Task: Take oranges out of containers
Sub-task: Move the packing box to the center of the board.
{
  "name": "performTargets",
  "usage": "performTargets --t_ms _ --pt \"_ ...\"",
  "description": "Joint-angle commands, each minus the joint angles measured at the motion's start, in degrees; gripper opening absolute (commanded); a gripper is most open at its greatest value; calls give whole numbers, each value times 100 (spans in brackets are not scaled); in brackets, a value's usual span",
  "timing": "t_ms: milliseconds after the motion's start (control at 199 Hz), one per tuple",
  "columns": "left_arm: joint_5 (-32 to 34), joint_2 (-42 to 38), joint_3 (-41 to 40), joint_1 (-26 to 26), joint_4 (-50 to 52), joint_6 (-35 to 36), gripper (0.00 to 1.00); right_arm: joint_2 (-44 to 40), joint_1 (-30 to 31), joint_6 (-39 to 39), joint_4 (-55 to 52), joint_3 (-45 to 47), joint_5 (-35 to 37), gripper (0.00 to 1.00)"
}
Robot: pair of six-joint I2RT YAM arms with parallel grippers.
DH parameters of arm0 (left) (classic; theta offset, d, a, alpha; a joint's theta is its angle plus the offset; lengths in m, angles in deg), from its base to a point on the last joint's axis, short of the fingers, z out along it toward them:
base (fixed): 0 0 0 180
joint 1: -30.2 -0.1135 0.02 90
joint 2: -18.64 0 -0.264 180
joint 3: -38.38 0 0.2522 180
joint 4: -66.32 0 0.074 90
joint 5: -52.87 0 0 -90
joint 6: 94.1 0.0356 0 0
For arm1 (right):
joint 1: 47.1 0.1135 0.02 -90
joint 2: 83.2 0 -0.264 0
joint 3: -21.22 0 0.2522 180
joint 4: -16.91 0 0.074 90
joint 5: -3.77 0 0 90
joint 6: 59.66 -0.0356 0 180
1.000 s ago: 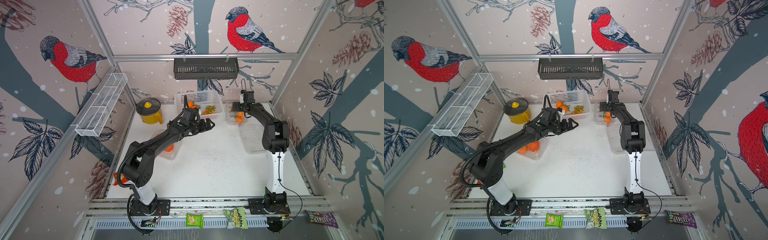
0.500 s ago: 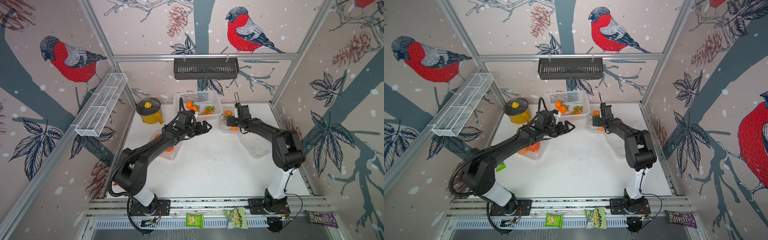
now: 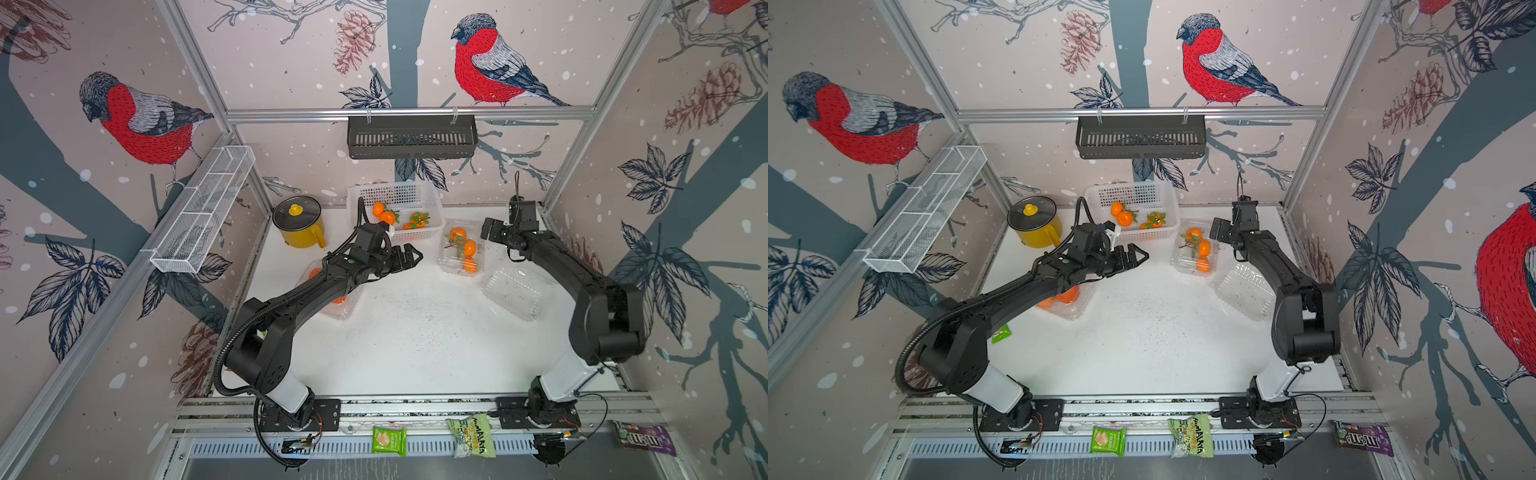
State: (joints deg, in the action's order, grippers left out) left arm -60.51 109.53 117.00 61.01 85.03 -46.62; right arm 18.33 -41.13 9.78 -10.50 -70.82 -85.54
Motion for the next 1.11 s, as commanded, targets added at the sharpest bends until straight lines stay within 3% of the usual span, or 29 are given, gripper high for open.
performTargets --t_ms 0,251,357,503,598,870,1101 --pt "73 -145 -73 -13 -170 -36 97 917 -68 -222 -486 -1026 -722 100" --pt "297 -485 -210 -13 41 -15 97 3097 74 152 -1272 -3677 -1338 100" --pt "442 -626 -277 -13 153 48 97 3469 202 410 -1445 -4164 -1614 100" --pt "493 -724 -415 -13 73 13 97 3526 412 779 -1561 -4161 -1719 100" --pt "429 -684 -447 -17 -4 -26 97 3331 530 945 -1572 -3807 -1643 100" --pt "344 -674 -471 -13 -97 -52 97 2025 776 1019 -628 -1673 -1574 100" --pt "264 -652 -601 -13 -264 -136 97 1023 1535 1193 -314 -588 -1268 100"
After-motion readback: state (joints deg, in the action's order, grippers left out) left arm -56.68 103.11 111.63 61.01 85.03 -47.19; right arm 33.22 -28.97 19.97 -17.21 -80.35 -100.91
